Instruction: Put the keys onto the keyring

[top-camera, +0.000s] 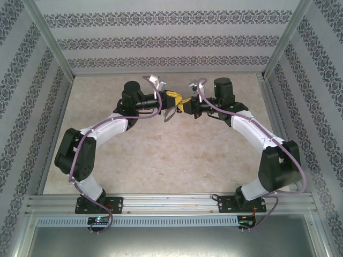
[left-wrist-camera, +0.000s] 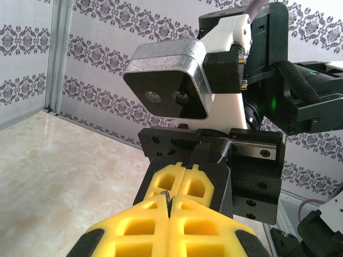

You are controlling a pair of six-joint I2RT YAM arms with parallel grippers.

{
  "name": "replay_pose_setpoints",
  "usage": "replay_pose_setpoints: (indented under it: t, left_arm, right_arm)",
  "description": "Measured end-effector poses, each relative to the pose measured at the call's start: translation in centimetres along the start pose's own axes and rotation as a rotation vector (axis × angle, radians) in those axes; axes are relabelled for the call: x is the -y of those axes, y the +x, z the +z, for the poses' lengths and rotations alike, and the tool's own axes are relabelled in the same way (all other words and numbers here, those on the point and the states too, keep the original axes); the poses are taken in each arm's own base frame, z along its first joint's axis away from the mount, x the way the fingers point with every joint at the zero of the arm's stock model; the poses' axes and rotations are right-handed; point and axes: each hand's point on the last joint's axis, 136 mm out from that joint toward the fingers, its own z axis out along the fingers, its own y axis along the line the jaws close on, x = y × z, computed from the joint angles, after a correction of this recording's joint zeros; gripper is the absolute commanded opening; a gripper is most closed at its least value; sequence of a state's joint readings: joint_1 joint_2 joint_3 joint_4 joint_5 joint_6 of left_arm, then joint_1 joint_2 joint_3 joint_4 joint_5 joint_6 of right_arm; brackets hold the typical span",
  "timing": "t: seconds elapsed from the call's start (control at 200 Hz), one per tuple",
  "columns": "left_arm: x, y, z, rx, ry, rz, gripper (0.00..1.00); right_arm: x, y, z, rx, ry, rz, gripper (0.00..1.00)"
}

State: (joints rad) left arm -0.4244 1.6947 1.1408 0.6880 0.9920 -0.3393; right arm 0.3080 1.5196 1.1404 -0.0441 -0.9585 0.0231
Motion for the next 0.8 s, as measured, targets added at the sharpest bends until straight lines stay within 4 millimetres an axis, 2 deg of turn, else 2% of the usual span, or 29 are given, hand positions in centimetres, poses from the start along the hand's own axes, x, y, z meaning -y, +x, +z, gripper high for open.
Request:
replay_pose_setpoints:
  t: [0.06, 0.145, 0.26, 0.425, 0.58, 0.799]
  left_arm:
    - [0.0, -0.1, 0.0, 0.005, 0.001, -0.001, 0.0]
    - [0.2, -0.5, 0.0, 0.021, 0.004, 0.013, 0.0]
    - [0.2, -1.0, 0.0, 0.041, 0.004, 0.023, 0.0]
    - [0.4, -1.7, -0.1, 0.083, 0.013, 0.037, 0.0]
    - [0.0, -1.9, 0.1, 0.137, 0.033, 0.022, 0.0]
    - [-0.6, -1.5, 0.4, 0.183, 0.066, -0.031, 0.0]
  right_arm:
    - [-0.1, 0.0, 0.1, -0.001, -0.002, 0.009, 0.28]
    - [0.0, 0.0, 0.1, 0.002, -0.001, 0.008, 0.37]
    - [0.3, 1.0, -0.8, 0.01, 0.017, 0.036, 0.42]
    - [0.6, 2.0, -3.8, 0.049, 0.078, 0.069, 0.43]
    - [0.0, 0.0, -6.7, 0.141, 0.131, 0.037, 0.43]
    - [-0.9, -3.6, -7.8, 0.262, 0.145, -0.012, 0.42]
